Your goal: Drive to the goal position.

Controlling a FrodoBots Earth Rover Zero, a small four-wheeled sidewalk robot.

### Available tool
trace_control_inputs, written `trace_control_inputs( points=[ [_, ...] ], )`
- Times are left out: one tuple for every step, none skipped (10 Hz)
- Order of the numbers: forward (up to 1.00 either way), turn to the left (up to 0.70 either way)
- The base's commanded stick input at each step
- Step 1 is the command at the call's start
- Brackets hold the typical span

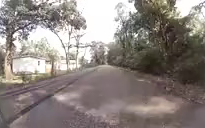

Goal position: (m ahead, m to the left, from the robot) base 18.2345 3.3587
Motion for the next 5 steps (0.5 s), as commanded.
trace_control_inputs(
  points=[
    [0.7,0.0],
    [0.7,0.0],
    [0.7,0.0],
    [0.7,0.0],
    [0.7,0.0]
  ],
)
